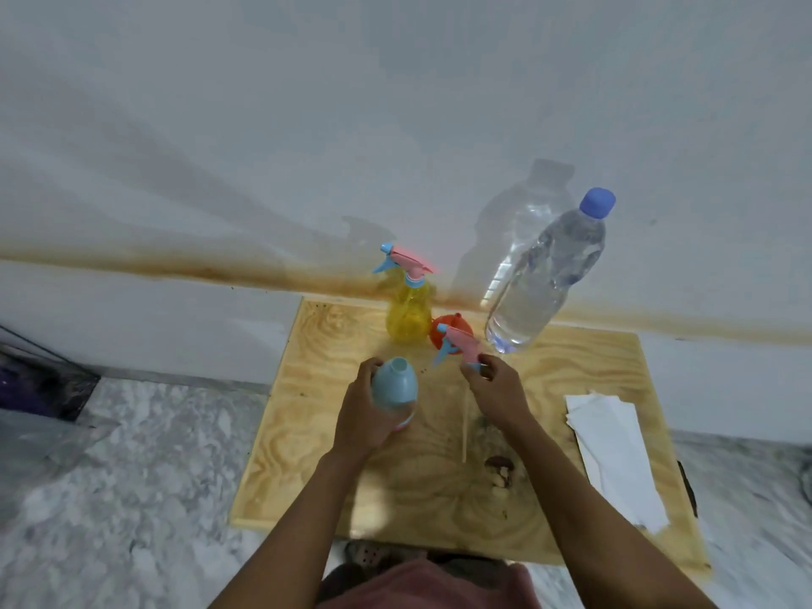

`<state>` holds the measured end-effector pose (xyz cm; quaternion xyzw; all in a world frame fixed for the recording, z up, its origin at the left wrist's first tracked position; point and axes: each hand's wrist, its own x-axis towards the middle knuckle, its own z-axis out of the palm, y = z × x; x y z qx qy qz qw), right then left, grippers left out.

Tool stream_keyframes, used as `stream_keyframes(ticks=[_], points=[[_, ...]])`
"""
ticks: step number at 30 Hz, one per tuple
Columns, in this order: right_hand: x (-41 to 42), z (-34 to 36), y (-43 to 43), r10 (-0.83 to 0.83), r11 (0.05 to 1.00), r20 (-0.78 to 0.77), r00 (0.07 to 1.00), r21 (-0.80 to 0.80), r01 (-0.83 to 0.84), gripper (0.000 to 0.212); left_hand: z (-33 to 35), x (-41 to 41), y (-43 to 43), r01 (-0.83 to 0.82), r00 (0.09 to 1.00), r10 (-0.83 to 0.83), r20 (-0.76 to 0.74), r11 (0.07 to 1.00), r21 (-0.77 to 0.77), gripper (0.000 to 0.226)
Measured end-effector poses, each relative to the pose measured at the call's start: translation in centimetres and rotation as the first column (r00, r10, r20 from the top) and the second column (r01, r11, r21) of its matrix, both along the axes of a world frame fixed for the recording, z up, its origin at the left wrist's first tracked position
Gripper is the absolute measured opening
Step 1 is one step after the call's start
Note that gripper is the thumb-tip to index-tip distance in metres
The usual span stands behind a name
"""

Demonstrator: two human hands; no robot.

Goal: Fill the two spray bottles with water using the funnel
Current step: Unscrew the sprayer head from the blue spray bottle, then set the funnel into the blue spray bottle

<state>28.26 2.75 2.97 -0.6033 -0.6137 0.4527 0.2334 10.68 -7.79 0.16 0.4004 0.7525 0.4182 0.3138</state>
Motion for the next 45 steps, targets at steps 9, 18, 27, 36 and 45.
stream_keyframes(ticks=[9,18,27,36,45], points=[[0.7,-3.9,0.2,0.027,0.988,0.156,0.987,-0.156,-0.002,0.008,-1.0,0.8,-0.1,0.026,0.998,-0.024,-0.054,0.999,0.032,0.078],[0.6,-5.8,0.0,-0.061,0.992,0.257,0.964,-0.092,0.087,0.027,0.3,-0.8,0.4,0.084,0.99,-0.085,-0.115,0.996,-0.014,0.053],[-2.7,-2.9,5.0,0.019,0.992,0.311,0.95,0.113,-0.057,0.045,1.1,-2.0,1.0,0.138,0.99,-0.139,-0.019,0.989,-0.052,0.048],[-5.4,-3.3,8.0,0.036,0.997,0.207,0.978,0.06,-0.049,0.036,0.9,-1.9,1.0,0.117,0.992,-0.114,0.046,0.991,-0.065,0.049],[-4.3,-2.2,7.3,-0.025,0.99,0.174,0.984,0.144,0.0,0.025,0.8,-1.7,0.7,0.102,0.993,-0.098,0.059,0.993,-0.062,0.049]])
